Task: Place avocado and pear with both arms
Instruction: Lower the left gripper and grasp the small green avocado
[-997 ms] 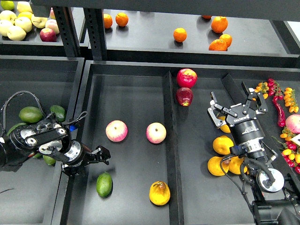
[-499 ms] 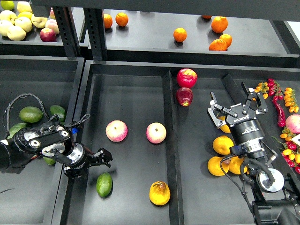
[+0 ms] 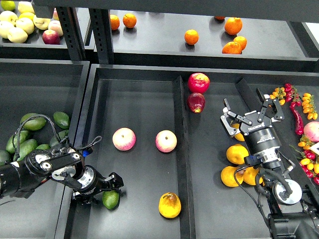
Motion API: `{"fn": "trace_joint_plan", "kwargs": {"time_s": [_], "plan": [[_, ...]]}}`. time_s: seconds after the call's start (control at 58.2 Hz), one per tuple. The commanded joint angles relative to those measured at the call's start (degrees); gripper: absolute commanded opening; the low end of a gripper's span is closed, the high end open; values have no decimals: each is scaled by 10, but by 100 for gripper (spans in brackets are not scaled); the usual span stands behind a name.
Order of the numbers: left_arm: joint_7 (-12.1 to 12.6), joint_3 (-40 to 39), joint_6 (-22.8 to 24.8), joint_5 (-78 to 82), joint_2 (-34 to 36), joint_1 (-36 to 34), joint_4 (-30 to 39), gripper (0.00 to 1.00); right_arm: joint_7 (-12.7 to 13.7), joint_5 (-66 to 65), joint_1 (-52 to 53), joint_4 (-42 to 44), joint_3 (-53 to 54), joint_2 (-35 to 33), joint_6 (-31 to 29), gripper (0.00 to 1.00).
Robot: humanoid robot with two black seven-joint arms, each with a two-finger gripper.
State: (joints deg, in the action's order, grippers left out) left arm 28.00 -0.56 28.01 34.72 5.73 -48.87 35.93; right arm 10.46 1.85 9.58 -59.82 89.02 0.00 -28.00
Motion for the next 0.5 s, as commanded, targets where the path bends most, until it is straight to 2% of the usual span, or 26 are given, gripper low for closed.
{"fn": "trace_joint_plan", "kwargs": {"time_s": [0.0, 0.138, 0.344, 0.481], "plan": [[0, -4, 0, 1, -5, -1, 2, 61, 0, 0, 0, 1, 0, 0, 0, 99], [0, -8, 0, 7, -3, -5, 3, 54, -1, 0, -1, 1, 1, 0, 0, 99], [0, -29, 0, 3, 9, -21, 12, 54, -1, 0, -1, 2, 5, 0, 0, 99], [0, -39, 0, -7, 46, -66, 25, 54, -1, 0, 0, 7, 4, 0, 0, 99]]}}
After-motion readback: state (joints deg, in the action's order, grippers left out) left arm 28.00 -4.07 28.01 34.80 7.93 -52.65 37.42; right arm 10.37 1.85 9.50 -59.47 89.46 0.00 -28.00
